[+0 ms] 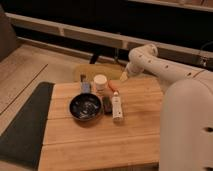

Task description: Place the pepper on the white sponge

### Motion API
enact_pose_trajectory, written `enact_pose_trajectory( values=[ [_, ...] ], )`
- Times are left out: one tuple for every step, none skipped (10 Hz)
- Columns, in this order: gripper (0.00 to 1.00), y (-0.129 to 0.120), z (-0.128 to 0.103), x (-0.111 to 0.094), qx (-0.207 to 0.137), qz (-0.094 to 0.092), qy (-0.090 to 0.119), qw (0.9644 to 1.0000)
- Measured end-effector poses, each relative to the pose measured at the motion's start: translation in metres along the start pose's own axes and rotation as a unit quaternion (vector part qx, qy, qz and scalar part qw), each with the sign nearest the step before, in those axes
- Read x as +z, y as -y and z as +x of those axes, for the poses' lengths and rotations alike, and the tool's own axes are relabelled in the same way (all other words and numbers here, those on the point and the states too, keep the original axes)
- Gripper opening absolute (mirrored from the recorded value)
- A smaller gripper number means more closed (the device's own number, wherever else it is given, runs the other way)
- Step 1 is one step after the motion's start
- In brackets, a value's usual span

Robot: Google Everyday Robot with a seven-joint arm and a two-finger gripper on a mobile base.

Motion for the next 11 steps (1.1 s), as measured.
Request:
enact_pose_trajectory(
  values=[
    [0.65, 0.000, -0.007, 0.009, -0.009, -0.014, 0.007, 0.9998],
    [0.65, -0.001, -0.013, 0.019, -0.018, -0.030, 0.014, 0.9993],
    [0.65, -0.001, -0.019, 0.027, -0.025, -0.044, 0.021, 0.9985],
    [0.65, -0.001, -0.020, 0.030, -0.028, -0.048, 0.023, 0.9982],
    [0.65, -0.001, -0.021, 0.030, -0.028, -0.049, 0.024, 0.9981],
    [0.65, -0.001, -0.020, 0.030, -0.028, -0.049, 0.024, 0.9981],
    [0.65, -0.001, -0.021, 0.030, -0.028, -0.049, 0.024, 0.9981],
    [0.65, -0.001, -0.020, 0.031, -0.028, -0.049, 0.024, 0.9981],
    [0.65, -0.002, -0.021, 0.031, -0.026, -0.050, 0.024, 0.9981],
    [0.65, -0.005, -0.019, 0.042, -0.020, -0.062, 0.021, 0.9977],
    [0.65, -0.012, -0.020, 0.051, -0.020, -0.073, 0.016, 0.9970]
  ],
)
